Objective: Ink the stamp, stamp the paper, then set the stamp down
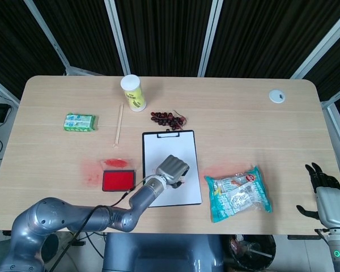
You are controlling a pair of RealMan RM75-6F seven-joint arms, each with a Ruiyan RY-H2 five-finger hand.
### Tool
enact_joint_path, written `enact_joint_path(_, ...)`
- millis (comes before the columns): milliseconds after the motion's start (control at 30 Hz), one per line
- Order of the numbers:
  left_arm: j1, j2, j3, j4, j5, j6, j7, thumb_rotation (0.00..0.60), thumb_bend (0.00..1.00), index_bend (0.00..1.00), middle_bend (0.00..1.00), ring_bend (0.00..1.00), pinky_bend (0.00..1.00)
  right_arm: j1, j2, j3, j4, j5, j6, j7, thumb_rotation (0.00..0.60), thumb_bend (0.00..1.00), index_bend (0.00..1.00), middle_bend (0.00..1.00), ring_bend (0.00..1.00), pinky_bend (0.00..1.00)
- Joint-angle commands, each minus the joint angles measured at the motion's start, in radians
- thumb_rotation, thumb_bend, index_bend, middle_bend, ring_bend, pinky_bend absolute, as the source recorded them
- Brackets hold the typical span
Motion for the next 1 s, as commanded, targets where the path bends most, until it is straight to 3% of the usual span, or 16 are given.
enact_joint_path(33, 0.0, -0.004, 0.002, 0.003, 0.001, 0.0, 0.002, 0.6, 0.46, 0.61, 0.65, 0.53, 0.58, 0.0, 0.0, 0.0, 0.0, 0.001, 0.0, 0.0, 0.6, 0.0, 0.07, 0.06, 0.18, 0.19)
enact_joint_path(400, 0.002, -0.001, -0.001, -0.01, 0.009, 0.021, 0.021, 0.6, 0.46, 0.61, 0.65, 0.53, 0.58, 0.0, -0.001, 0.002, 0.0, 0.006, -0.001, 0.001, 0.6, 0.0, 0.07, 0.06, 0.18, 0.19)
enact_joint_path(600, 0.003, 0.035, -0.021, -0.07, 0.017, 0.054, 0.03, 0.6, 0.46, 0.61, 0.65, 0.53, 0.58, 0.001, -0.001, 0.003, 0.0, 0.006, 0.0, 0.0, 0.6, 0.0, 0.07, 0.06, 0.18, 0.19)
enact_joint_path(867, 0.013, 0.163, -0.068, -0.241, 0.031, 0.127, 0.034, 0.6, 0.46, 0.61, 0.65, 0.53, 0.58, 0.0, -0.003, 0.001, 0.001, 0.005, 0.0, -0.005, 0.6, 0.0, 0.07, 0.06, 0.18, 0.19)
enact_joint_path(1000, 0.04, 0.288, -0.061, -0.38, 0.036, 0.157, 0.04, 0.6, 0.46, 0.61, 0.65, 0.53, 0.58, 0.001, -0.005, 0.0, 0.002, 0.006, -0.001, -0.012, 0.6, 0.0, 0.07, 0.06, 0.18, 0.19)
